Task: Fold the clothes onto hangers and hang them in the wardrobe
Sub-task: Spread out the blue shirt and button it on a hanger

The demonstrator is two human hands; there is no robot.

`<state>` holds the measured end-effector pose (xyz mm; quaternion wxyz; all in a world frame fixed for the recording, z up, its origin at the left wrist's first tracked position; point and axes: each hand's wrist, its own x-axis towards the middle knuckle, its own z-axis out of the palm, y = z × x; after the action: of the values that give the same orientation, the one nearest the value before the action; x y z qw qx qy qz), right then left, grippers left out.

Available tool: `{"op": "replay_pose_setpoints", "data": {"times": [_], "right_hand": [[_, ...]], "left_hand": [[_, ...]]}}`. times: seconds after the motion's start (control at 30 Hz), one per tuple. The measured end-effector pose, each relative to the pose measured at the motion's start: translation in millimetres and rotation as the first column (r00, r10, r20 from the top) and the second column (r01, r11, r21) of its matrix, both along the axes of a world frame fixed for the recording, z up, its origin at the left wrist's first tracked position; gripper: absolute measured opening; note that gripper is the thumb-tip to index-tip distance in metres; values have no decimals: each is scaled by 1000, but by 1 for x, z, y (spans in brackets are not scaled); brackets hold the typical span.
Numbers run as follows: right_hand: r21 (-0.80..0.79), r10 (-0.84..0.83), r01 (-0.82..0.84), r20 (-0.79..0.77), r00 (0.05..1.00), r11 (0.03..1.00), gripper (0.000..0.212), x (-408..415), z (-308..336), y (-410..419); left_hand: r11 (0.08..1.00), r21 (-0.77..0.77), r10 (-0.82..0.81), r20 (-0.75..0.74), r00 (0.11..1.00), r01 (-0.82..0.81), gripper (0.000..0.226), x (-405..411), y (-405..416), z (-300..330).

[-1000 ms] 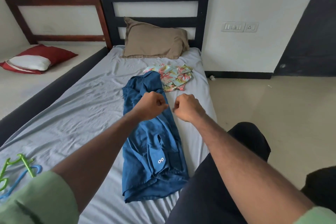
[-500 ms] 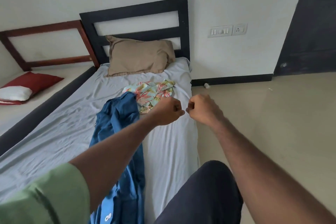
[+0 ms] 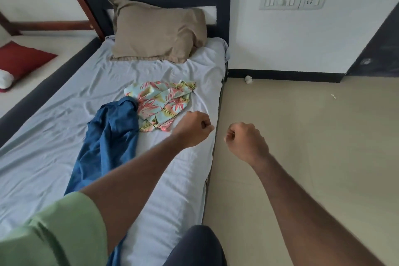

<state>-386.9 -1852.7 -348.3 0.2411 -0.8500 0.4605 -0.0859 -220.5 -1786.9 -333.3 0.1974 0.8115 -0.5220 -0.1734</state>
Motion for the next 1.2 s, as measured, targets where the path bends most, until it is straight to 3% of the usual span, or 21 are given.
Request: {"op": "replay_pose_setpoints", "data": {"times": [0.13, 0.3, 0.47, 0.57, 0.8, 0.93, 1.2], "right_hand": [[27, 164, -164, -25, 986, 986, 11, 52, 52, 11], [117, 443, -435, -54, 895, 893, 11, 142, 124, 85], [221, 699, -673, -63, 712, 706, 6, 204, 195, 198], [236, 801, -770, -77, 593, 593, 9, 224, 219, 269], [316, 911, -858, -65, 407, 406, 10, 235, 202, 417], [353, 939, -871, -82, 335, 342, 12, 235, 177, 483], [367, 971, -900, -133, 200, 236, 16, 262, 102, 554]], "left_hand": [[986, 60, 160, -60, 985, -156, 22, 29, 44, 39], [886, 92, 462, -119, 879, -454, 22, 85, 154, 106], [712, 116, 702, -129, 700, -693, 29, 109, 294, 174], [554, 89, 828, -155, 538, -828, 21, 106, 376, 203], [276, 93, 952, -162, 259, -957, 30, 50, 527, 205], [83, 99, 977, -204, 62, -992, 22, 23, 602, 194], [-94, 158, 958, -256, -133, -983, 13, 37, 699, 140]]}}
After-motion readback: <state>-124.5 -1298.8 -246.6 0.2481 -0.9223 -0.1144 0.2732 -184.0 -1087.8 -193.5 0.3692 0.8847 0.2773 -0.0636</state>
